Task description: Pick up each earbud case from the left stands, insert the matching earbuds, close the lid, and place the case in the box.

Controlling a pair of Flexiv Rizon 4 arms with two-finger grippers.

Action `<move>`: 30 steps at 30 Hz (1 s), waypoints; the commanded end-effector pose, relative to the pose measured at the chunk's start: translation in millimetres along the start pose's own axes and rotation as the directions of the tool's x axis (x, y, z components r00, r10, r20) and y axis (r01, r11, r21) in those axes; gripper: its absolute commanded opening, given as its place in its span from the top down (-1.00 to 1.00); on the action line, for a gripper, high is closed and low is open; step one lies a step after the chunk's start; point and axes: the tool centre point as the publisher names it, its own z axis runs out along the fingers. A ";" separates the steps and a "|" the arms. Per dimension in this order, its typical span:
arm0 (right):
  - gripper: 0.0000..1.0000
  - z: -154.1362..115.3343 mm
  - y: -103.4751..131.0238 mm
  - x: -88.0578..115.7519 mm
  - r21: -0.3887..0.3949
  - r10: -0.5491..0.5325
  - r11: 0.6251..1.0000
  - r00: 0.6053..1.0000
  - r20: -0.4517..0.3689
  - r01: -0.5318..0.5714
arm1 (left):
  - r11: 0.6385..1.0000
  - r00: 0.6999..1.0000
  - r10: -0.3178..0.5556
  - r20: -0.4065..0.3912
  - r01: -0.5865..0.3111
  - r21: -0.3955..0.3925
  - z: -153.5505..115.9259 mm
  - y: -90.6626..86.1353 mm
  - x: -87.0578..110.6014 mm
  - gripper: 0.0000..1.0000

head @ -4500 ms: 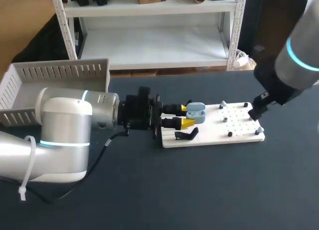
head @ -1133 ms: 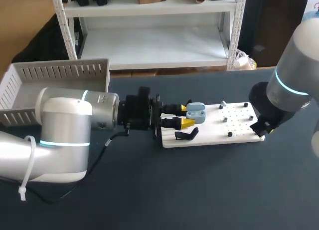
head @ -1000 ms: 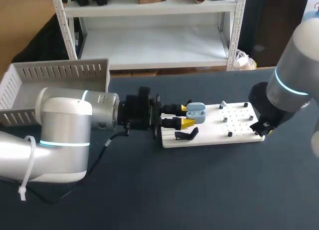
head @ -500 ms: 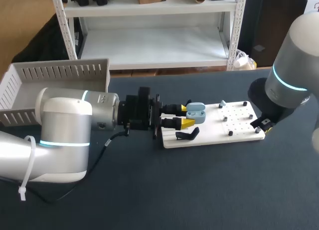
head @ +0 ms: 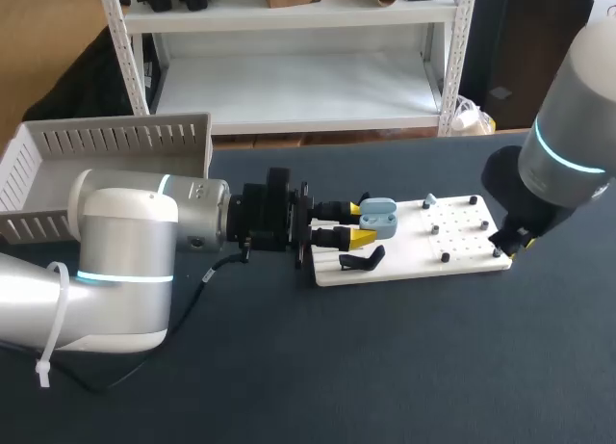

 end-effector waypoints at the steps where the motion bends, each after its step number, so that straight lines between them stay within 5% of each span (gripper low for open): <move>1: -0.82 3.6 2.5 1.9 0.006 -0.013 1.000 1.000 0.014 0.013 | 1.000 1.000 0.002 0.004 -0.002 0.001 -0.1 0.3 1.3 1.00; 23: 0.00 30.2 -2.2 -13.4 0.024 -0.048 0.999 0.999 0.023 0.048 | 1.000 1.000 0.002 0.004 -0.002 0.001 -0.1 0.3 1.3 1.00; 30: 0.06 35.7 -7.8 -12.2 0.034 -0.034 0.999 0.999 0.019 0.033 | 1.000 1.000 0.002 0.004 -0.002 0.001 -0.1 0.3 1.3 1.00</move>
